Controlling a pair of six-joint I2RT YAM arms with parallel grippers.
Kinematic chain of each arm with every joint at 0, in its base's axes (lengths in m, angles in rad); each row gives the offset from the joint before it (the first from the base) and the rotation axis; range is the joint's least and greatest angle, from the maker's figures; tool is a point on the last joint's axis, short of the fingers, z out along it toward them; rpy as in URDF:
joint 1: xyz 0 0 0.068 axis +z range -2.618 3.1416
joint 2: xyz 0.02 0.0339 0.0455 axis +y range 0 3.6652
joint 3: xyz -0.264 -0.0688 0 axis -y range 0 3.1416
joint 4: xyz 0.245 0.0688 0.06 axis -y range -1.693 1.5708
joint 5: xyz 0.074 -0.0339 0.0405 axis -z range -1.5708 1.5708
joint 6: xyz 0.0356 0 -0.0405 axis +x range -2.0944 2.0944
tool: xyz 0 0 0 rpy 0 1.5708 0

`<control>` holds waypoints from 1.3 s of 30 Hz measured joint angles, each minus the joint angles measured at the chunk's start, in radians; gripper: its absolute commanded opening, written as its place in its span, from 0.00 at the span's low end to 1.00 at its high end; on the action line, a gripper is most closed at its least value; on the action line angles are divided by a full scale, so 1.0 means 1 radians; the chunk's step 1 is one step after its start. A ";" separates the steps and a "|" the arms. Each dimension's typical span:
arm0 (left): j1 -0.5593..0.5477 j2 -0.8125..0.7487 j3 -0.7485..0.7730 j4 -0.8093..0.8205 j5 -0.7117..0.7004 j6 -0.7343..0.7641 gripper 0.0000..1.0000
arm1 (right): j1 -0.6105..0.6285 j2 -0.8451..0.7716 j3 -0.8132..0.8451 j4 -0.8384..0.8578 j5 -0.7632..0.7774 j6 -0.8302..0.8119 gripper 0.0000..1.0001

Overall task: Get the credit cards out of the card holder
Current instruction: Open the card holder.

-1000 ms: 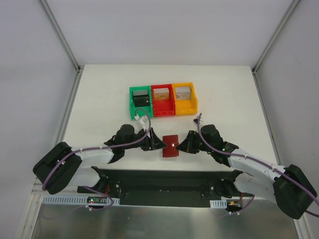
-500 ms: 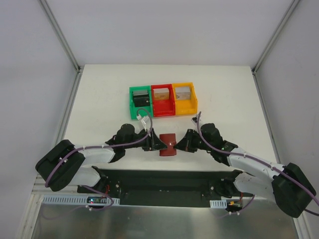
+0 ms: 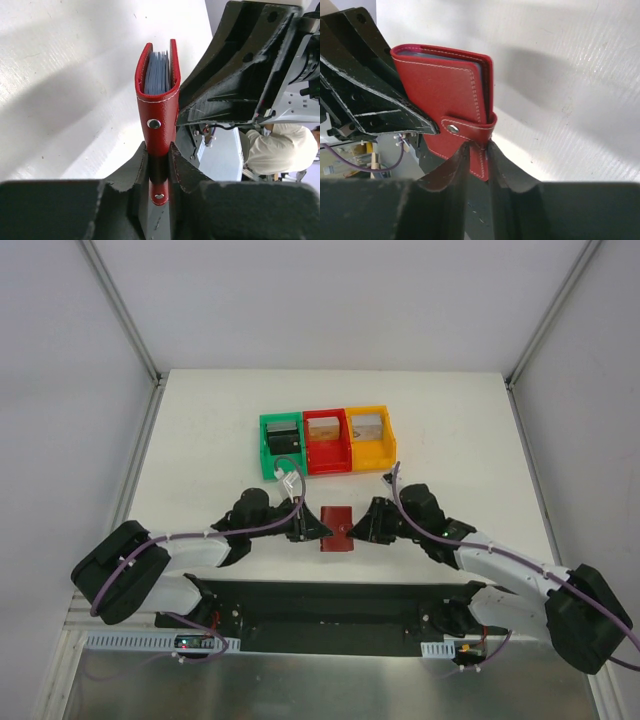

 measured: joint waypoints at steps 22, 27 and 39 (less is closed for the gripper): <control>-0.085 -0.141 0.190 -0.520 -0.295 0.183 0.00 | 0.179 0.100 0.431 -0.526 0.401 -0.183 0.49; -0.115 -0.149 0.222 -0.616 -0.372 0.214 0.00 | 0.209 0.182 0.496 -0.587 0.444 -0.192 0.47; -0.147 -0.158 0.256 -0.697 -0.424 0.230 0.00 | 0.225 0.297 0.570 -0.594 0.459 -0.192 0.49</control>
